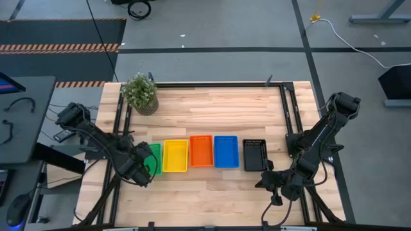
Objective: Stack baskets by color
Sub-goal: Adjust the stacked bins
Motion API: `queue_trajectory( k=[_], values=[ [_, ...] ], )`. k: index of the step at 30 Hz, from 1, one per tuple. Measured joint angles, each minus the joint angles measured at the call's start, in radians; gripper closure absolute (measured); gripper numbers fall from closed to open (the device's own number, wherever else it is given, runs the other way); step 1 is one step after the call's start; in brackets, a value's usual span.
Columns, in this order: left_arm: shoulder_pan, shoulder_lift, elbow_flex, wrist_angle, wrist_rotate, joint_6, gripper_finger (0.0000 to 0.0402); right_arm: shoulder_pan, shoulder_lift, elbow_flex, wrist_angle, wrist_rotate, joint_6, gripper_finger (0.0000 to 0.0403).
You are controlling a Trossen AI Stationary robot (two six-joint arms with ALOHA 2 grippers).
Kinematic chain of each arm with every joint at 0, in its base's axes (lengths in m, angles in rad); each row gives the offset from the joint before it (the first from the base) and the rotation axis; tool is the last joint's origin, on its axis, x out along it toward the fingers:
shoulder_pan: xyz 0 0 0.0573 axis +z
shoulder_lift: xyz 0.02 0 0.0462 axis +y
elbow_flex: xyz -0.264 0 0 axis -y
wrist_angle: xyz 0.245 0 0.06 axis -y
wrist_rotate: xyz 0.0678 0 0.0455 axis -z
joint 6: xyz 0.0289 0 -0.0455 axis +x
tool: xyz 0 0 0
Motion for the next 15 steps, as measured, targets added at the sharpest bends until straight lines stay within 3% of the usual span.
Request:
queue_trajectory(
  k=[9, 15],
  values=[
    [0.103, 0.000, -0.003, 0.062, 0.017, 0.085, 0.0398, 0.000, 0.000, 0.000, 0.013, 0.001, 0.000, 0.0399],
    [0.171, -0.008, -0.136, 0.204, 0.125, 0.199, 0.0398, 0.000, 0.000, 0.000, 0.016, 0.001, 0.000, 0.0399]
  ],
)
